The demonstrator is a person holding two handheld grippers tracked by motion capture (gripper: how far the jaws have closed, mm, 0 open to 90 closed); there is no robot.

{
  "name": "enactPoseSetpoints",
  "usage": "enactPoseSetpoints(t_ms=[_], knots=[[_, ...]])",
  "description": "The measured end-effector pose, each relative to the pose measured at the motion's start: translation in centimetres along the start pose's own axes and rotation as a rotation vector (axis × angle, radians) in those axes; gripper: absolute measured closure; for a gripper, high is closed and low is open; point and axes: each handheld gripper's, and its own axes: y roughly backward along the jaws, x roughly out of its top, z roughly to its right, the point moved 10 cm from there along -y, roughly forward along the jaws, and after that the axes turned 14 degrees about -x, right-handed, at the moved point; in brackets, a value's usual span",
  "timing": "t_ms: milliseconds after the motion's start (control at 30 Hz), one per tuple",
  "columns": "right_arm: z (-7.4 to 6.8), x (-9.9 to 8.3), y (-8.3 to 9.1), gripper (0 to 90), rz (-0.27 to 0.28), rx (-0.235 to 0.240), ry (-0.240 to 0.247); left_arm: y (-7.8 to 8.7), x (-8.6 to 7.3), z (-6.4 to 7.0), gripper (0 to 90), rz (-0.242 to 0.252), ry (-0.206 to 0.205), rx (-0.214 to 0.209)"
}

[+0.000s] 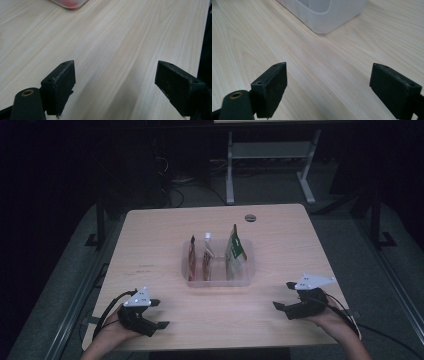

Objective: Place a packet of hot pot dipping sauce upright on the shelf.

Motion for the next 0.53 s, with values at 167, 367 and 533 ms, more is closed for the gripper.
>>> enactPoseSetpoints(t_ms=[167,367,533], knots=[[0.1,-0.8,-0.6,13.6,-0.039,0.000,0.014,0.1,-0.1,-0.3,16.4,-0.007,-0.002,0.008],[0.2,-1.2,-0.8,13.6,-0.052,0.009,0.013,0.0,-0.2,-0.4,16.4,-0.025,-0.008,0.015],[0.2,-1.3,-0.9,13.6,-0.055,0.009,0.016,0.0,-0.3,-0.5,16.4,-0.028,-0.011,0.020]])
